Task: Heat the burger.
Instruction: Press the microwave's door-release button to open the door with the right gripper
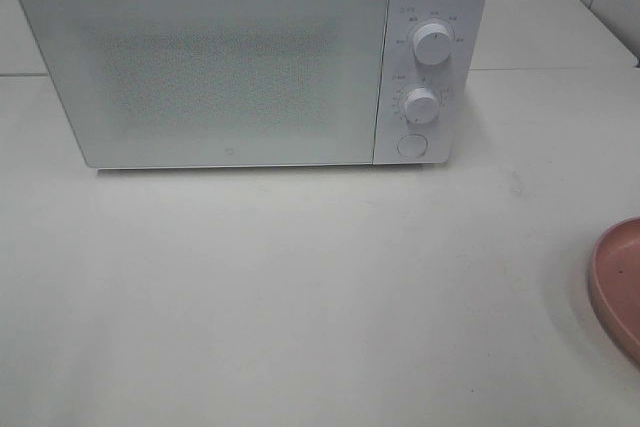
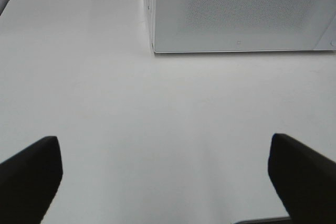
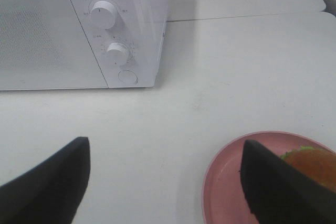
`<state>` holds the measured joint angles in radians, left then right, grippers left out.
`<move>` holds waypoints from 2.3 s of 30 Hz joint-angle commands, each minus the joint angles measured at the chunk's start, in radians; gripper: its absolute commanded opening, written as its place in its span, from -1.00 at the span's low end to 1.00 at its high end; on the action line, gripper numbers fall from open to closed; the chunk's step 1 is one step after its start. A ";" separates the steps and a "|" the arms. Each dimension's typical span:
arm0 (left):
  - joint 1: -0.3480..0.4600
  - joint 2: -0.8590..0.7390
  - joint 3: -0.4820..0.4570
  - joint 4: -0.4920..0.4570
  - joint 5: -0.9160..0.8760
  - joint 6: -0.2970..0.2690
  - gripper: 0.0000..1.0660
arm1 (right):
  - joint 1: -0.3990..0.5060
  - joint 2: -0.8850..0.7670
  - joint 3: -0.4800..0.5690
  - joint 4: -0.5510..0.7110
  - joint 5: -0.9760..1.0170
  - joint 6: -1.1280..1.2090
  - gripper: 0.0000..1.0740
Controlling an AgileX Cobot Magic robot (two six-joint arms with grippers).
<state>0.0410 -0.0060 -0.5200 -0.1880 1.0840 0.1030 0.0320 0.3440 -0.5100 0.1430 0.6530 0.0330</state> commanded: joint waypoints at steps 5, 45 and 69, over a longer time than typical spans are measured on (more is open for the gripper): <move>-0.002 -0.022 0.002 -0.001 -0.009 0.001 0.87 | -0.004 0.140 -0.006 0.002 -0.136 -0.010 0.42; -0.002 -0.022 0.002 -0.001 -0.009 0.001 0.87 | -0.004 0.819 0.226 -0.127 -1.353 -0.010 0.42; -0.002 -0.022 0.002 -0.001 -0.009 0.001 0.87 | 0.503 1.219 0.225 0.463 -1.837 -0.362 0.42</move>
<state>0.0410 -0.0060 -0.5200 -0.1880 1.0840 0.1030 0.4580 1.5450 -0.2840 0.5220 -1.1150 -0.2970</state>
